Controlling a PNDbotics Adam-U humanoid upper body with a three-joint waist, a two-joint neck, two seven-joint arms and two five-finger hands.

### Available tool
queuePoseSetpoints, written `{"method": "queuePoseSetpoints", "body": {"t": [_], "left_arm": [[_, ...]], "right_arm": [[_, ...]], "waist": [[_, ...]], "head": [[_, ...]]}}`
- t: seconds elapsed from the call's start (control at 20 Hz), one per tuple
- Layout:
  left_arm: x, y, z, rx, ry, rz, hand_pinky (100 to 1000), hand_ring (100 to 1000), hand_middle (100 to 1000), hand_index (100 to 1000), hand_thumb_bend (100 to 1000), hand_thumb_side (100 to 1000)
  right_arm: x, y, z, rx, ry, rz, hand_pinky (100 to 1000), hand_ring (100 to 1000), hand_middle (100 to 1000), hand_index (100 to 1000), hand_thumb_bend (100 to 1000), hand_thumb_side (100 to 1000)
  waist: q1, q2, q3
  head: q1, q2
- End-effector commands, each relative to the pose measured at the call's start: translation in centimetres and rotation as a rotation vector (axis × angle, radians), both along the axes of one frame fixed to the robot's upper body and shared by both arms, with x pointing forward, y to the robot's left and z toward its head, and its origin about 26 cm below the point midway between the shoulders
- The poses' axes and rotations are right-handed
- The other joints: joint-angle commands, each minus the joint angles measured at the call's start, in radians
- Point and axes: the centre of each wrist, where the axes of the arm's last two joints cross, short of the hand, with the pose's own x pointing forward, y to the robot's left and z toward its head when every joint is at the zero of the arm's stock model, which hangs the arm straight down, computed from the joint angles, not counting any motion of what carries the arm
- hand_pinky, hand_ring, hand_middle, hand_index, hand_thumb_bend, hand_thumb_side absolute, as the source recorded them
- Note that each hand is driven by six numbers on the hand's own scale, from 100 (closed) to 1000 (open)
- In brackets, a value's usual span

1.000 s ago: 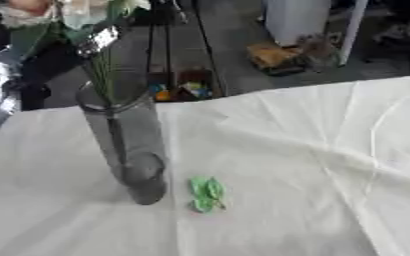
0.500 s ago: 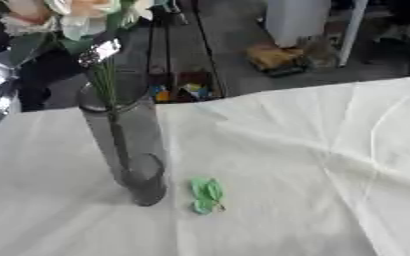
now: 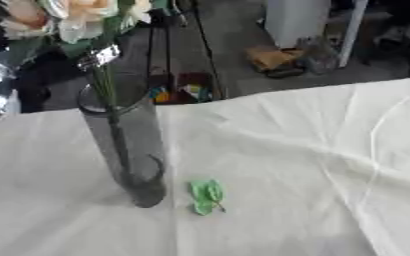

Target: Arrange flowers into the vase.

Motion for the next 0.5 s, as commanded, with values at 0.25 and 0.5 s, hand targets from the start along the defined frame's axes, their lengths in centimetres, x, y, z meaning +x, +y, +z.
{"method": "queuePoseSetpoints", "body": {"t": [0.25,0.5], "left_arm": [[-0.75,0.92,1.55,0.034,-0.027,0.032,793,959,947,947,100,996],[-0.85,1.11,1.67,0.056,-0.019,0.040,805,964,950,951,100,1000]], "right_arm": [[-0.15,-0.04,0.65,-0.004,-0.023,0.006,233,350,236,552,100,953],[-0.15,-0.03,0.67,-0.004,-0.023,0.006,234,350,235,552,100,954]], "waist": [[-0.001,-0.015,0.003],[0.000,-0.014,0.003]], "head": [[0.001,-0.009],[0.001,-0.008]]}}
